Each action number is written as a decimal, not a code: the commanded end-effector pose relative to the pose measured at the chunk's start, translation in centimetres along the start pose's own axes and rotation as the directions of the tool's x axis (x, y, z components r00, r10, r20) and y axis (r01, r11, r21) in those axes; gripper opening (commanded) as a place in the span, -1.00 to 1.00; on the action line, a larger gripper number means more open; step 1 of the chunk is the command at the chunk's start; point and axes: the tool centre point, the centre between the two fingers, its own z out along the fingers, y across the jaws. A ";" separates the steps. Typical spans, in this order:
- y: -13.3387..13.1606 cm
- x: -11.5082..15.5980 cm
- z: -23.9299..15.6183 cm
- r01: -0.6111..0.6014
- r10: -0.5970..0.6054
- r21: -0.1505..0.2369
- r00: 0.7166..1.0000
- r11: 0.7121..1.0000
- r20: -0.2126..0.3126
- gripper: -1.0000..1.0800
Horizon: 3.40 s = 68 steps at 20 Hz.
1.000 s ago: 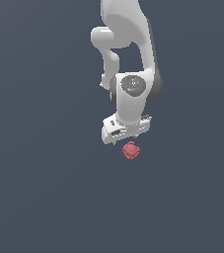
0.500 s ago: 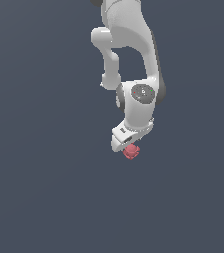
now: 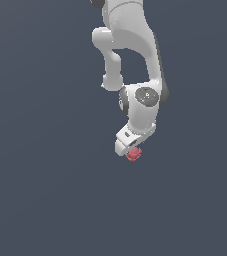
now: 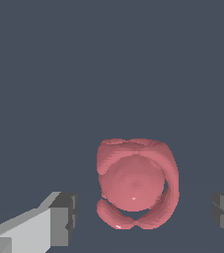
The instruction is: Pick up the object and move it to a goal position.
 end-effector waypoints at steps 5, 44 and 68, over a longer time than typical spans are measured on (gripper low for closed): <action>-0.1 -0.1 2.3 0.003 -0.003 0.000 1.000 1.000 0.000 0.92; 2.1 -1.6 -6.1 0.006 -0.006 -0.001 1.000 1.000 0.000 -1.00; 7.3 -4.6 -31.7 0.007 -0.007 0.000 1.000 1.000 -0.001 -1.00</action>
